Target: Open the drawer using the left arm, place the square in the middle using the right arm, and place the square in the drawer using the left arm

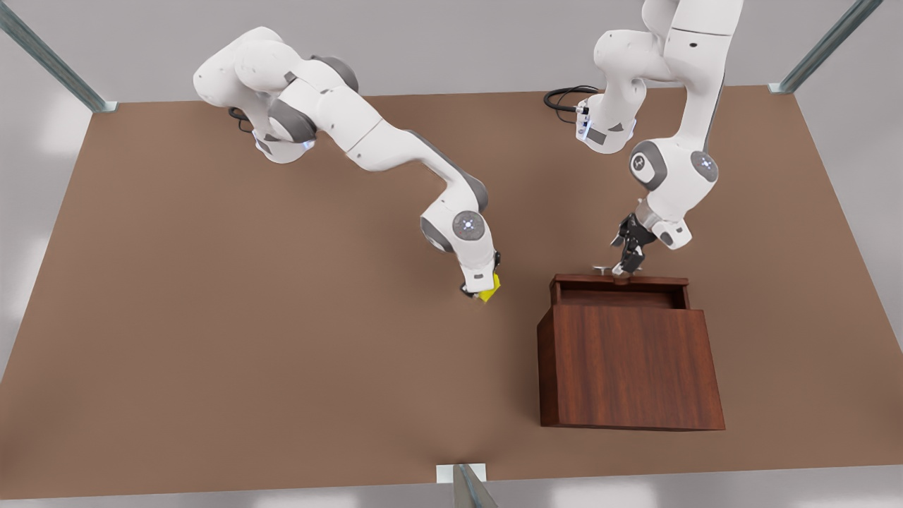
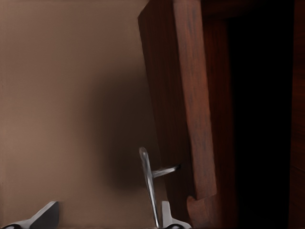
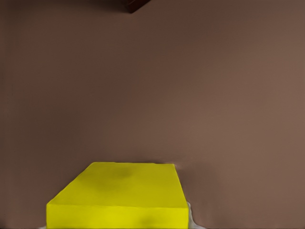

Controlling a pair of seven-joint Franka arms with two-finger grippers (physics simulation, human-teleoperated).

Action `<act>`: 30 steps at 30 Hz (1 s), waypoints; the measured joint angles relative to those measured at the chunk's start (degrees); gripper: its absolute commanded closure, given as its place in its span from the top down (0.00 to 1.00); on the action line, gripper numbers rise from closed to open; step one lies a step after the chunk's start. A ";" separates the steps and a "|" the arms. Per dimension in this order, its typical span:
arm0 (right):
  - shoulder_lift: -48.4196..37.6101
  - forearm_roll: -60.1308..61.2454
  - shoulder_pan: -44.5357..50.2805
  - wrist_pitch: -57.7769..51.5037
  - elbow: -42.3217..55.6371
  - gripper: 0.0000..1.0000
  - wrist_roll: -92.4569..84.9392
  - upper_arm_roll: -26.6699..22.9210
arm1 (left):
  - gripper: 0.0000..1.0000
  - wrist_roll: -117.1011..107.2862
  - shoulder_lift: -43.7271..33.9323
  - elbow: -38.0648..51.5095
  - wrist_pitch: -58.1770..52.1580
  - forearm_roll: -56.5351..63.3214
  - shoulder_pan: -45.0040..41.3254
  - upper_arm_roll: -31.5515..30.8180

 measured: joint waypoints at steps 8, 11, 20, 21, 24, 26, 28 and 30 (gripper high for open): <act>-3.02 -5.27 0.09 -0.01 -3.80 1.00 0.30 -0.29 | 1.00 -0.04 -2.43 -2.25 -0.09 0.00 -0.26 0.04; -9.35 -4.67 -0.35 -0.01 -7.81 1.00 0.45 -0.29 | 1.00 -0.04 -2.47 -2.79 -0.02 0.00 -0.15 0.10; -52.80 -4.80 -45.46 -29.86 -28.74 1.00 -0.19 -0.44 | 1.00 -1.17 -6.73 -5.59 -0.77 0.01 -0.25 0.35; -54.35 -4.67 -48.69 -32.94 -28.85 1.00 -2.39 -0.54 | 1.00 -1.42 -8.47 -5.81 -2.41 0.03 -0.19 0.52; -56.65 -4.66 -52.28 -36.57 -27.96 1.00 -3.53 -3.88 | 1.00 -1.52 -13.69 -5.23 -6.15 0.13 -0.20 1.06; -56.02 -4.66 -50.45 -36.48 -26.68 1.00 -3.48 -7.57 | 1.00 -1.53 -16.21 0.70 -13.12 1.21 -0.23 1.06; -54.63 -4.49 -47.27 -35.58 -25.90 1.00 -3.50 -7.97 | 1.00 -1.45 -8.62 20.92 -29.05 7.59 -0.37 -0.63; -53.83 -4.49 -39.65 -36.14 -25.24 1.00 -3.64 -7.90 | 1.00 -0.85 1.61 38.93 -39.09 15.24 -0.75 -7.22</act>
